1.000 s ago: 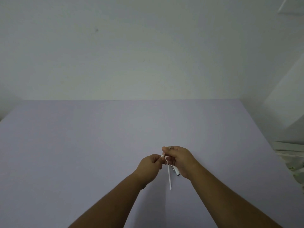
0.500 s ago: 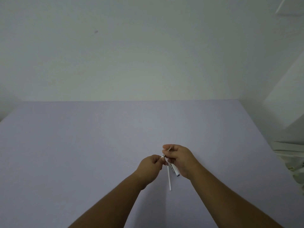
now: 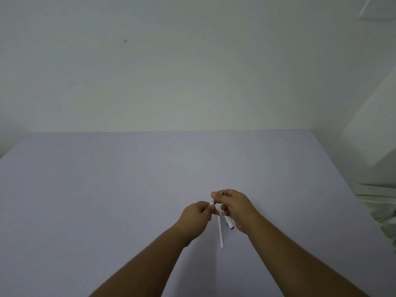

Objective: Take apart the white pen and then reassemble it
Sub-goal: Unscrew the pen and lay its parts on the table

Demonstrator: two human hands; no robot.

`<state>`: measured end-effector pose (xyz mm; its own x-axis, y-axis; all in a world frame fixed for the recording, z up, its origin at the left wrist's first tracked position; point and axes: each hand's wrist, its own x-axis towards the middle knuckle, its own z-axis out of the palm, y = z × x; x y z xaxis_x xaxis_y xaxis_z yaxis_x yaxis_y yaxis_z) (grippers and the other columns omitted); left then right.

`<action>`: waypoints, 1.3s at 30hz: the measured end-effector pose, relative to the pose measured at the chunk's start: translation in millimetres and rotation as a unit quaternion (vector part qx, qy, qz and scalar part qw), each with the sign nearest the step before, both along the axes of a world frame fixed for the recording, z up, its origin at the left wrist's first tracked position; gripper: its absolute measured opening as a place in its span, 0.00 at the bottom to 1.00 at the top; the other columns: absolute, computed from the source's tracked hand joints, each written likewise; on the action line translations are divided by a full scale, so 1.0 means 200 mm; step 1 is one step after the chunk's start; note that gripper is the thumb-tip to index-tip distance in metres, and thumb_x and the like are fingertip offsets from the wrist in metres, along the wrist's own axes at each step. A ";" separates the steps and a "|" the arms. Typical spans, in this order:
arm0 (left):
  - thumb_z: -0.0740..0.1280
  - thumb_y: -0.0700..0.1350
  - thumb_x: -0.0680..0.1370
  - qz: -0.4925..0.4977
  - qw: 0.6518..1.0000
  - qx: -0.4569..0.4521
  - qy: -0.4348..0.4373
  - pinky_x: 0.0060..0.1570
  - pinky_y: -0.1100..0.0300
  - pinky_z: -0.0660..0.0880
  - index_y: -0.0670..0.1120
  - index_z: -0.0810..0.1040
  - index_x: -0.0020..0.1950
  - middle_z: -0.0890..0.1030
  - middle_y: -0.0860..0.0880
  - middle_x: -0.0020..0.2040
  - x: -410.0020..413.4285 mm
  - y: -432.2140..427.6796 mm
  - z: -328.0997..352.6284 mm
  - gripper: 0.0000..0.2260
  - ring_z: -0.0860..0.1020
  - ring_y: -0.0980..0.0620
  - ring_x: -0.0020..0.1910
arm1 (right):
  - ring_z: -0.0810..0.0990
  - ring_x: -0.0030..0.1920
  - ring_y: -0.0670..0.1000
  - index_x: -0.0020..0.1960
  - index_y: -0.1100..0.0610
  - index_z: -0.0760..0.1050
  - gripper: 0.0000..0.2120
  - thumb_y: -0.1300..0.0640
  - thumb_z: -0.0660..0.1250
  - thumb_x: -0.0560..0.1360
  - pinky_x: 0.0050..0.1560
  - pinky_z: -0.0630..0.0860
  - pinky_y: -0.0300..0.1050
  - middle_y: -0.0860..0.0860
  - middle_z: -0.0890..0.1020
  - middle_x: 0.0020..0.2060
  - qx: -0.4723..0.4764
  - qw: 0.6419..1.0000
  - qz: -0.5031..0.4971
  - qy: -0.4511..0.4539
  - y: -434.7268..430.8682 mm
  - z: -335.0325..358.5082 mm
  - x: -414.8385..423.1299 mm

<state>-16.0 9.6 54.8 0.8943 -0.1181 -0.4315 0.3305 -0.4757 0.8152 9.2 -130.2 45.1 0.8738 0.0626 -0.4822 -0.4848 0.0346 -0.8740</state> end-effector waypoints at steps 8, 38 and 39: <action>0.56 0.49 0.83 0.003 1.000 0.002 -0.003 0.39 0.64 0.69 0.48 0.78 0.47 0.74 0.53 0.38 -0.01 0.00 0.02 0.13 0.71 0.57 0.37 | 0.73 0.40 0.50 0.54 0.57 0.79 0.10 0.59 0.70 0.72 0.39 0.70 0.42 0.52 0.81 0.43 0.017 1.000 -0.009 0.008 0.00 0.00 0.00; 0.60 0.49 0.80 0.037 0.996 -0.075 0.039 0.29 0.66 0.67 0.56 0.76 0.47 0.74 0.49 0.37 -0.02 0.03 -0.03 0.06 0.67 0.53 0.30 | 0.79 0.41 0.49 0.56 0.61 0.74 0.13 0.64 0.69 0.72 0.49 0.78 0.45 0.55 0.81 0.44 0.014 0.977 -0.208 -0.037 -0.11 -0.02 0.10; 0.60 0.49 0.80 0.038 0.995 -0.076 0.042 0.28 0.66 0.67 0.55 0.76 0.48 0.74 0.49 0.37 -0.02 0.03 -0.04 0.06 0.67 0.54 0.30 | 0.79 0.40 0.50 0.55 0.62 0.75 0.13 0.64 0.69 0.71 0.52 0.79 0.49 0.55 0.81 0.43 -0.023 0.980 -0.194 -0.031 -0.13 -0.05 0.11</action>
<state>-20.5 15.9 47.4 0.8649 -0.1212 -0.4872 0.4306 -0.3197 0.8440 30.4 -156.0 34.9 0.8548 -0.3007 -0.4229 -0.3895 0.1667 -0.9058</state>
